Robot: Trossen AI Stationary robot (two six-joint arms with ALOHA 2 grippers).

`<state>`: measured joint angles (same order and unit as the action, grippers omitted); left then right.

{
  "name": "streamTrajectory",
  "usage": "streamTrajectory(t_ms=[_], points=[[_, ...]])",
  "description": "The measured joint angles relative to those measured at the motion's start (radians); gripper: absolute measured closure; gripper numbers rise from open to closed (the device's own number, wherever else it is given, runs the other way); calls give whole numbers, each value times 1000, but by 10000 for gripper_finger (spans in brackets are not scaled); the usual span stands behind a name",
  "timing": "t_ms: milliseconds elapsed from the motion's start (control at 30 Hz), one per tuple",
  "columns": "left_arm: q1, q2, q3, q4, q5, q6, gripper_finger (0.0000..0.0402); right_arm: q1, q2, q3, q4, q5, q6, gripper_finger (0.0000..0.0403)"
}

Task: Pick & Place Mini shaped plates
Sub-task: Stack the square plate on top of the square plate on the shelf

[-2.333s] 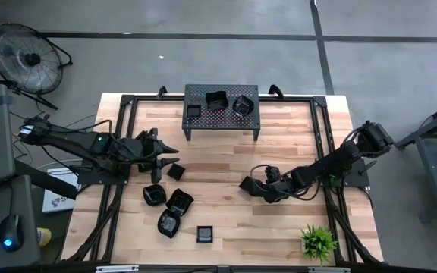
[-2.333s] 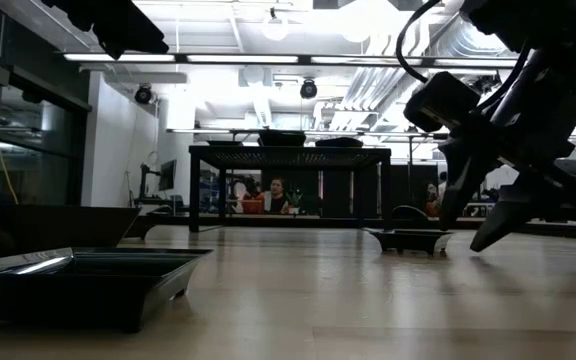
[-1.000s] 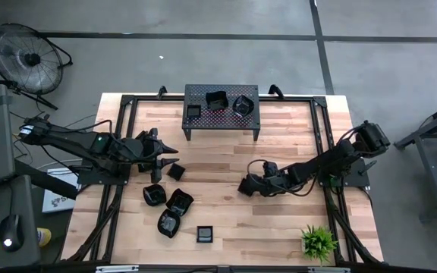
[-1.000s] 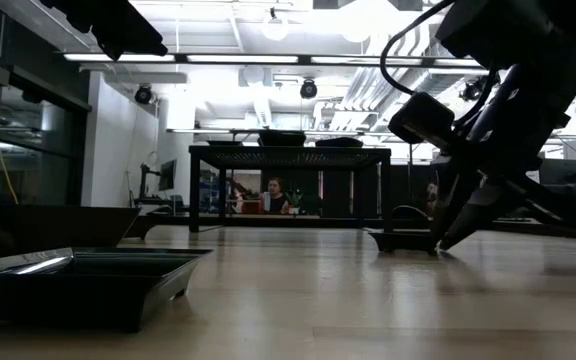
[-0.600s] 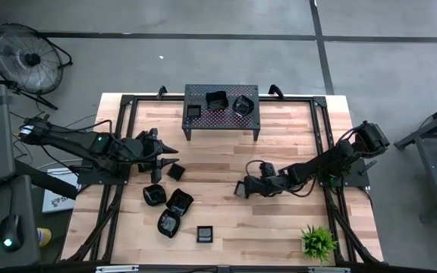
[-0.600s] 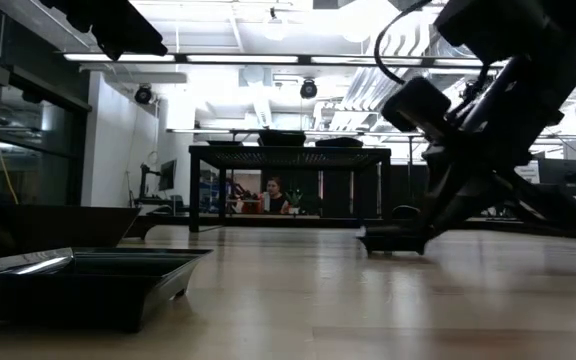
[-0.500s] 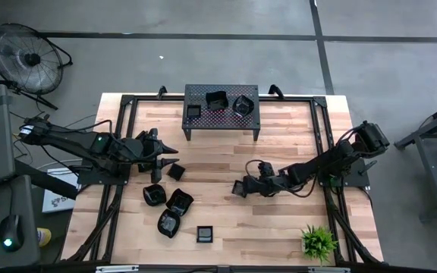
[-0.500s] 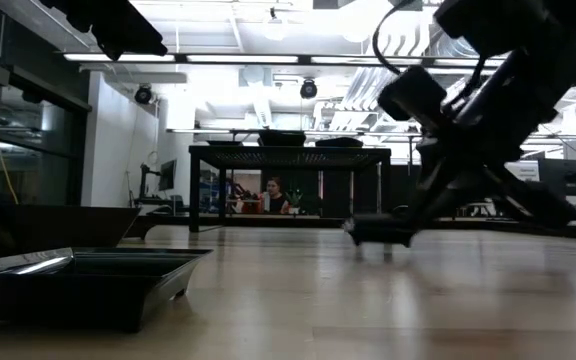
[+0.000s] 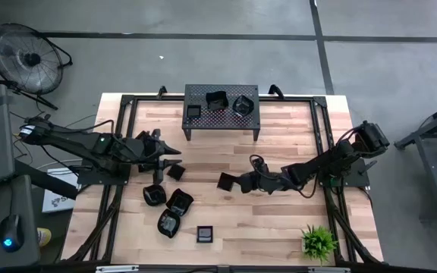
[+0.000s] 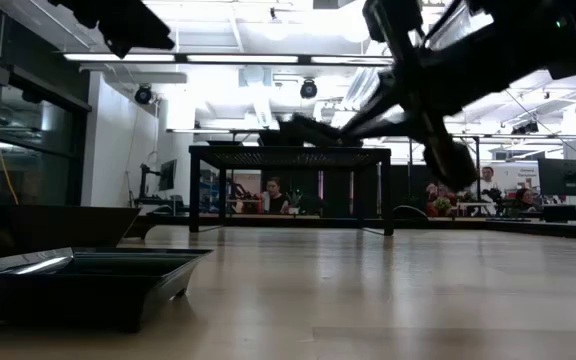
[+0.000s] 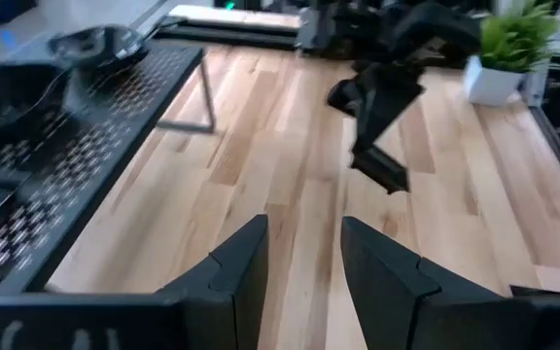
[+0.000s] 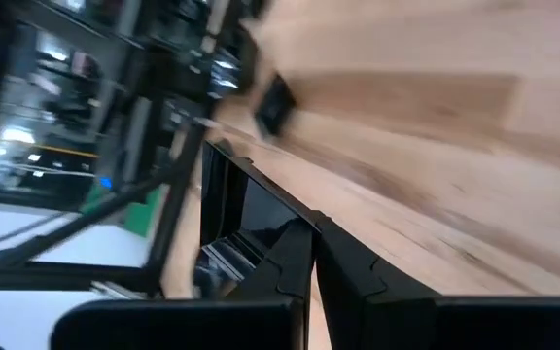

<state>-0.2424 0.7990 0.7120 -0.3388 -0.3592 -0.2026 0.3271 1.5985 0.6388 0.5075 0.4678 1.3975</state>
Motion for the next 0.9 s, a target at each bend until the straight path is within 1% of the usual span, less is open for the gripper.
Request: streamTrajectory(t_ms=[100,267,333,467,567,667,767,900], points=[[0,50,0,74,36,37,273,0,-1,2,69,36,-74,397],[0,151,0,164,36,61,273,0,-1,2,171,92,-203,397],[0,190,0,210,35,34,273,-2,-1,19,178,108,-262,397],[0,243,0,289,35,-54,273,-24,-1,80,146,99,-398,398],[0,267,0,326,34,-103,273,-47,-1,150,66,95,-494,398],[0,277,0,354,35,-132,273,-71,-1,239,-68,77,-559,398],[0,277,0,357,32,-126,273,-93,-1,337,-250,76,-593,398],[0,277,0,356,11,-118,273,-125,-1,466,-471,77,-596,398]])
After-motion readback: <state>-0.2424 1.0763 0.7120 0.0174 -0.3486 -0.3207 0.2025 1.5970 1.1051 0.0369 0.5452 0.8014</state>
